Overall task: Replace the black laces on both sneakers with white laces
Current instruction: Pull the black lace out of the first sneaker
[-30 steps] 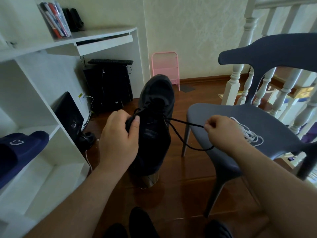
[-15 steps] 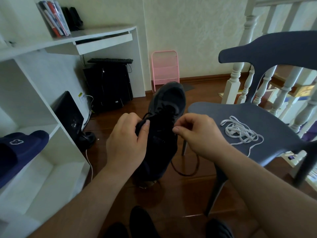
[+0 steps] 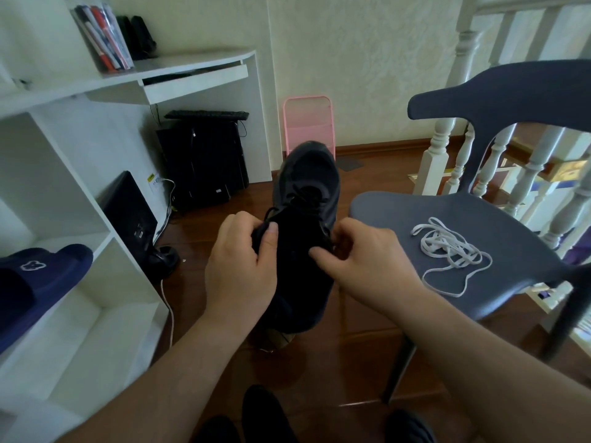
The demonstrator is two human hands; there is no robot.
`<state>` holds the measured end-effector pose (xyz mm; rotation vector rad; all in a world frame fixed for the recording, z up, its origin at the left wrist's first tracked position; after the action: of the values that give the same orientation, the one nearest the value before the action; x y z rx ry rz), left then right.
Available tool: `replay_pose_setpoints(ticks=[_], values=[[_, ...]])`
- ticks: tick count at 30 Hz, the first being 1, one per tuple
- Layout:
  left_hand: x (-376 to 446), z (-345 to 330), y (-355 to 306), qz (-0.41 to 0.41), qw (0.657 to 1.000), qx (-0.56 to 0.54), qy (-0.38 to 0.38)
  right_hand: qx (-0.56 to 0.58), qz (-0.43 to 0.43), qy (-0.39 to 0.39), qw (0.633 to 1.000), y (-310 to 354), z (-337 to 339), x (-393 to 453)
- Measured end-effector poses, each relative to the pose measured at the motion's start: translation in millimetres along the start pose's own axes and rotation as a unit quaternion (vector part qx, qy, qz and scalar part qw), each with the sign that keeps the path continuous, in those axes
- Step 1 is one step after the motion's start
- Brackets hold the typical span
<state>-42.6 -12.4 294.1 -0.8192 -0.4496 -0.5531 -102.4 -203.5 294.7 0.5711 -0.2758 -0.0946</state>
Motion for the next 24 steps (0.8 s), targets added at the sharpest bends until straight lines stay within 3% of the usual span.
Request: replay_pose_setpoints(ticks=[3, 7, 10, 12, 17, 24], values=[[1, -2, 2, 0.005, 0.999, -0.032, 0.014, 0.007, -0.013, -0.068, 0.998, -13, 12, 8], [13, -3, 24, 0.092, 0.989, -0.117, 0.021, 0.087, -0.011, -0.108, 0.99, -21, 23, 12], [11, -10, 21, 0.109, 0.987, -0.082, 0.082, 0.068, 0.043, -0.117, 0.99, -7, 16, 8], [9, -10, 9, 0.07, 0.993, -0.001, 0.1, 0.029, 0.081, -0.128, 0.988, 3, 9, 4], [11, -3, -19, -0.058, 0.99, 0.111, 0.063, -0.016, 0.132, -0.126, 0.983, 14, -6, -3], [15, 5, -22, -0.12, 0.974, 0.188, 0.04, 0.008, 0.133, -0.116, 0.984, 22, -10, -7]])
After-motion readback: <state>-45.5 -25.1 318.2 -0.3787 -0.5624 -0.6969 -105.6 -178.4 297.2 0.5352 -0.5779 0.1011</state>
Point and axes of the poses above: each hand's wrist, its own x-axis towards the middle knuckle, its own z-axis out of the back of the hand, y = z × x, the point moved 6 cm from there along x, towards the middle knuckle, and after that the axes turned 8 degrees about y, right-handed, at the moved point
